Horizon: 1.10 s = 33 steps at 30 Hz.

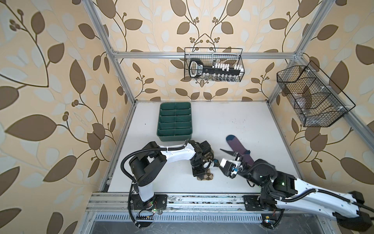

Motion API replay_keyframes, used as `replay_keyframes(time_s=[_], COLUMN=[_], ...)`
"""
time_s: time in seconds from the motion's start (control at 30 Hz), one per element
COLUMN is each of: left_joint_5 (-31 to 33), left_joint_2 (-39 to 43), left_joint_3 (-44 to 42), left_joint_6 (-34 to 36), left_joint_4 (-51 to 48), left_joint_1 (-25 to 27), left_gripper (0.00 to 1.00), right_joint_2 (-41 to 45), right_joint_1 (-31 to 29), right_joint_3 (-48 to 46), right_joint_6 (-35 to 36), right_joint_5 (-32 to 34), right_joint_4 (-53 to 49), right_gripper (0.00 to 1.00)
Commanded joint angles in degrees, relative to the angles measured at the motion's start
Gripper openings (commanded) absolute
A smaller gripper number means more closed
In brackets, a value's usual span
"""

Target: Roll the socks

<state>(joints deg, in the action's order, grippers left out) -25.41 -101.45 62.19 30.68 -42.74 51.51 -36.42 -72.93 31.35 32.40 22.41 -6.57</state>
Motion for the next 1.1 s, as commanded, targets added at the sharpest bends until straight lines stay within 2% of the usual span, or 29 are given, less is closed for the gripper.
replay_keyframes(time_s=[0.0, 0.1, 0.2, 0.33, 0.63, 0.77, 0.87, 1.0, 1.07], left_joint_5=[-2.4, -2.7, -3.1, -3.2, -3.2, -3.2, -3.0, -1.5, 0.1], left_joint_2=[-1.1, -2.0, -2.7, -2.5, -2.4, -2.4, -1.7, 1.3, 4.2], left_joint_3=[1.9, 2.6, 3.2, 3.1, 3.0, 3.0, 2.6, 2.1, 1.5], left_joint_6=[0.7, 0.8, 0.8, 0.8, 0.9, 0.8, 0.7, -0.2, -0.9], left_joint_4=[-2.6, -3.2, -3.8, -3.8, -3.7, -3.7, -3.2, -1.6, -0.2], left_joint_1=[-1.2, -1.4, -1.6, -1.6, -1.7, -1.7, -1.7, -1.7, -1.7], left_gripper=[0.01, 0.02, 0.02, 0.02, 0.02, 0.02, 0.04, 0.07, 0.1], right_joint_2=[-3.3, -9.1, -16.3, -24.8, -40.2, -45.2, -47.6, -47.8, -47.2], right_joint_1=[-11.0, -15.3, -15.7, -14.9, -5.7, -4.5, -4.3, -4.8, -4.8], right_joint_3=[-3.3, -4.8, -6.6, -8.9, -8.6, -7.8, -6.9, -6.6, -6.4], right_joint_6=[13.7, 11.8, 8.3, 8.0, 9.8, 9.7, 8.9, 7.6, 6.5], right_joint_5=[16.1, 16.5, 13.6, 13.0, 6.0, 5.5, 5.7, 4.7, 2.9], right_joint_4=[-7.1, -3.5, 1.3, 9.1, 20.4, 22.4, 21.1, 18.3, 15.9], right_gripper=[0.64, 0.62, 0.59, 0.58, 0.61, 0.56, 0.42, 0.07, 0.0])
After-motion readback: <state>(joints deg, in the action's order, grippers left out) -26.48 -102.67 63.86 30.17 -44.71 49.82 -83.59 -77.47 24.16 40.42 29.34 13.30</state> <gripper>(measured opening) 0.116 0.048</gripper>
